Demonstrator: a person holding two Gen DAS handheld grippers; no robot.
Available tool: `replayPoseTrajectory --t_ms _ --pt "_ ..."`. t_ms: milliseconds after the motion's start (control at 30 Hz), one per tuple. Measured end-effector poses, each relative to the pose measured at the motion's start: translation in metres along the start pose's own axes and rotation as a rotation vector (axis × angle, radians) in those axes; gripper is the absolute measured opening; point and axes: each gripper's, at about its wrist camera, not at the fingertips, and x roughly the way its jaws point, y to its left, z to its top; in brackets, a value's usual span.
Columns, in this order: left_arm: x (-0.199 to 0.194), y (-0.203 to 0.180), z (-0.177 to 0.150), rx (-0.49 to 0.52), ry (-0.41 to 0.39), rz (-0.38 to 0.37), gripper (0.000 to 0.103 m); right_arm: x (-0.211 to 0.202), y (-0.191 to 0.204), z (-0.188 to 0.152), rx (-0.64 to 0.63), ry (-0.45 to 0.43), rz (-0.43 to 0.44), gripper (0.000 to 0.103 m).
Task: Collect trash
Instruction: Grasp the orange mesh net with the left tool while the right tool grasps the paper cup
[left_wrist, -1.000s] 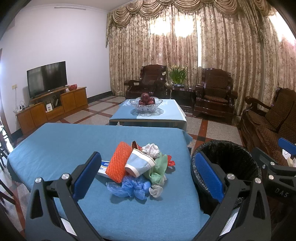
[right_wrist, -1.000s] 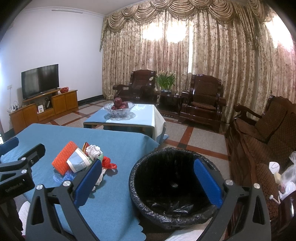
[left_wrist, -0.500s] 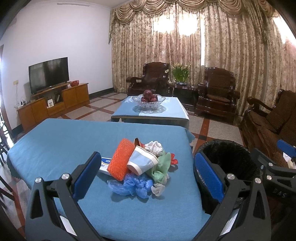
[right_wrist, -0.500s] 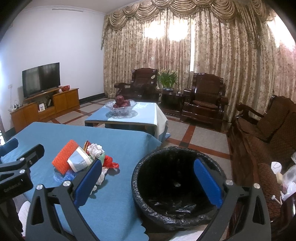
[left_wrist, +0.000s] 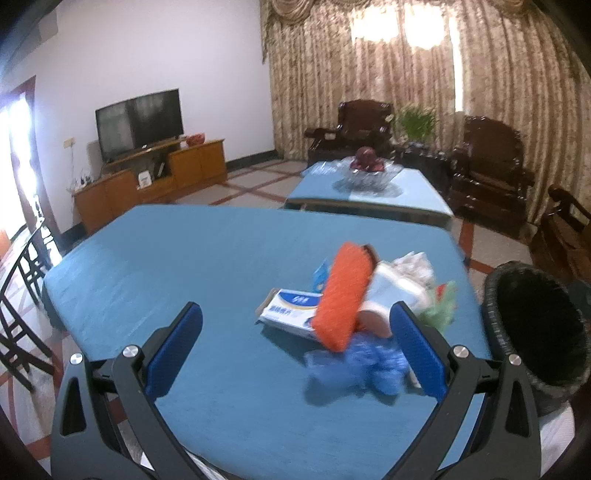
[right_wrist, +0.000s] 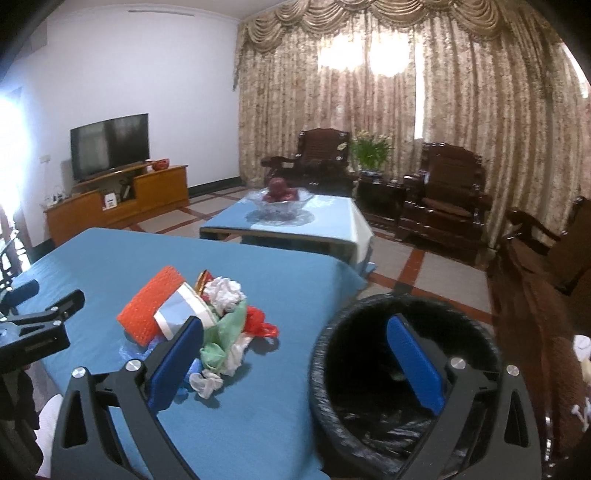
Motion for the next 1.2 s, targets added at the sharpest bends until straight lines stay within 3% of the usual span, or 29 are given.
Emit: replayPoseTrajectory --t_ms 133,333,667,767,867,933,1033,1200 --pt "0.019 0.011 -0.003 -0.002 0.012 -0.006 0.098 0.034 0.013 -0.001 0.02 0.05 0.066 0.088" --pt "0.049 0.02 -0.003 0.003 0.053 -0.023 0.088 0.077 0.047 -0.007 -0.037 0.099 0.142 0.088" --pt "0.089 0.002 -0.016 0.027 0.122 -0.119 0.084 0.105 0.052 -0.016 -0.061 0.149 0.095 0.088" --pt "0.105 -0.005 -0.018 0.032 0.153 -0.148 0.074 0.11 0.05 -0.017 -0.059 0.16 0.087 0.088" --pt "0.115 -0.01 -0.02 0.033 0.179 -0.191 0.057 0.111 0.053 -0.018 -0.077 0.157 0.088 0.088" --pt "0.118 -0.011 -0.021 0.025 0.19 -0.229 0.035 0.113 0.056 -0.017 -0.092 0.15 0.093 0.088" --pt "0.12 -0.009 -0.022 -0.006 0.206 -0.294 0.013 0.116 0.062 -0.015 -0.103 0.146 0.119 0.088" --pt "0.111 -0.004 -0.023 -0.021 0.171 -0.276 0.011 0.121 0.076 -0.014 -0.137 0.142 0.179 0.088"
